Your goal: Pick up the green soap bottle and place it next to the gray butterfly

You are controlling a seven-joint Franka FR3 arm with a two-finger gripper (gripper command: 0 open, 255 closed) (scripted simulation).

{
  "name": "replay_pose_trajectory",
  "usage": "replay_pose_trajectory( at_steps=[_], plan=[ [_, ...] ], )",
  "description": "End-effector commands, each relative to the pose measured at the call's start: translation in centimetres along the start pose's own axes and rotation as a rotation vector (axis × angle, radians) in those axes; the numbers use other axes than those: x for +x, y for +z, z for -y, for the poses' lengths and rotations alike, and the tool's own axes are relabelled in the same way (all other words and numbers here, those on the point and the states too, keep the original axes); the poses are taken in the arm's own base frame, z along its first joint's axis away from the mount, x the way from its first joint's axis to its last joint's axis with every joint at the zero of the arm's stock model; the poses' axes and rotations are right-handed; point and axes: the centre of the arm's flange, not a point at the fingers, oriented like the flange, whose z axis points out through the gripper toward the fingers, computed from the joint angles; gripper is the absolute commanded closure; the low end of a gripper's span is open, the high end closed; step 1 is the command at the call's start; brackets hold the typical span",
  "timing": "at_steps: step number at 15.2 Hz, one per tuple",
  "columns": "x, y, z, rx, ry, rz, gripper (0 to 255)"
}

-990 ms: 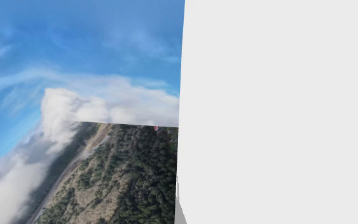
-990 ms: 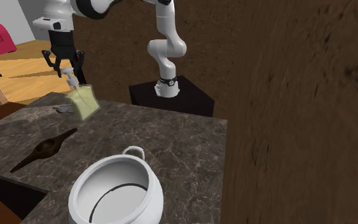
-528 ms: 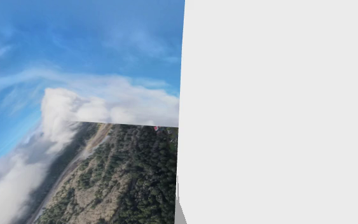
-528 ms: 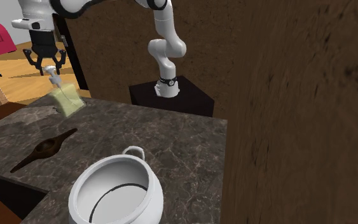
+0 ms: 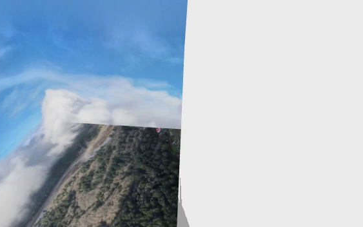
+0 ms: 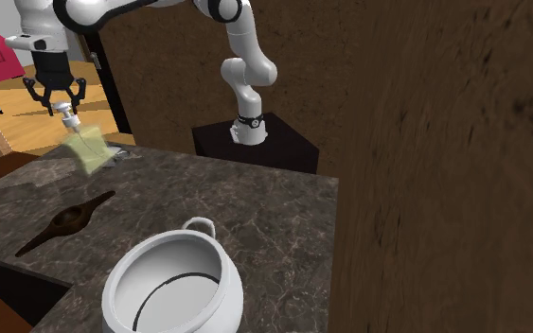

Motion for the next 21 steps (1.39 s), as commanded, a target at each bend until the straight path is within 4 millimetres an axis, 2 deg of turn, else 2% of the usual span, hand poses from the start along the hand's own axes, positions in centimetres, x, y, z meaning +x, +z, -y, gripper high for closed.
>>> replay_pose_trajectory(
  at_steps=[1, 13, 21],
  plan=[
    [-0.1, 1.1, 0.2, -0.001, 0.0, 0.0, 255],
    [-0.4, 7.4, 1.5, -0.001, 0.0, 0.0, 255],
    [-0.4, 7.4, 1.5, -0.001, 0.0, 0.0, 255]
  ],
)
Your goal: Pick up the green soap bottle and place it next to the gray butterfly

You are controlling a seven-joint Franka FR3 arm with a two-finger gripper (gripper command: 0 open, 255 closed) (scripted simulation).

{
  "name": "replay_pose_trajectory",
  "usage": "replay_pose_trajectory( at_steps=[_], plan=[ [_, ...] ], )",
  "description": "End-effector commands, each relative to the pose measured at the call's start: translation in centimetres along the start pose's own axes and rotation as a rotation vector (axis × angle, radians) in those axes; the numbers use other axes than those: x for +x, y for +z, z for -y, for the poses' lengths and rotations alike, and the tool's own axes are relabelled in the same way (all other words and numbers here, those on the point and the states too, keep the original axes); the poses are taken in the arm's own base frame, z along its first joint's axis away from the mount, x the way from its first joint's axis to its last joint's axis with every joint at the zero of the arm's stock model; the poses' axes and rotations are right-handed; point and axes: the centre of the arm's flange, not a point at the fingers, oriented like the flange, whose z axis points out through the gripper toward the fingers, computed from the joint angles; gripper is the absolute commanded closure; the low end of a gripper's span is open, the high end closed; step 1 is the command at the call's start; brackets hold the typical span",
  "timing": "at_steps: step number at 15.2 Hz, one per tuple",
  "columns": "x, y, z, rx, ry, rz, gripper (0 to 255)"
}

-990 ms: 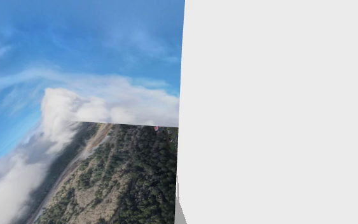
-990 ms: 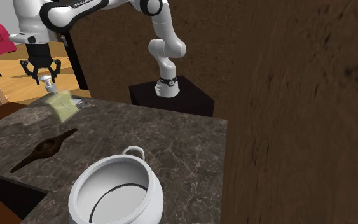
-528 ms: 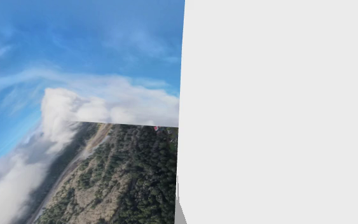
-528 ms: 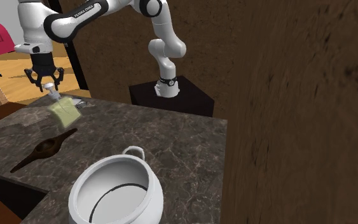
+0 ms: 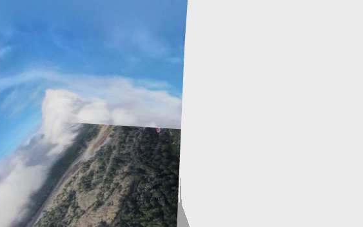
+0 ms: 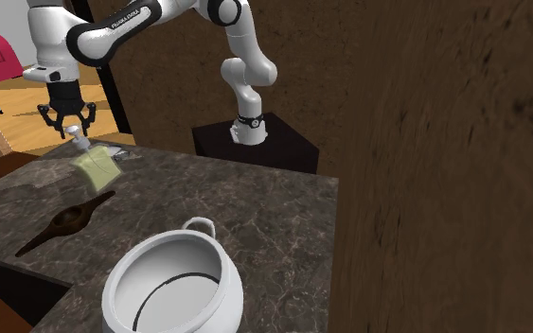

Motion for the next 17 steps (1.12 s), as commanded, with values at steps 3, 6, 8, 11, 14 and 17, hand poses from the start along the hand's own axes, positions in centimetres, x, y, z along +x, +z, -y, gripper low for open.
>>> replay_pose_trajectory(
  at_steps=[3, 6, 8, 11, 14, 17],
  plan=[
    [0.0, 0.0, 0.0, -0.001, 0.0, 0.0, 0],
    [0.0, 0.0, 0.0, -0.001, 0.0, 0.0, 0],
    [0.0, -2.7, 0.0, -0.001, 0.0, 0.0, 0],
    [0.0, -5.0, 0.0, -0.001, 0.0, 0.0, 0],
    [0.0, -5.0, 0.0, -0.001, 0.0, 0.0, 0],
    [0.0, -5.0, 0.0, -0.001, 0.0, 0.0, 0]
  ],
)
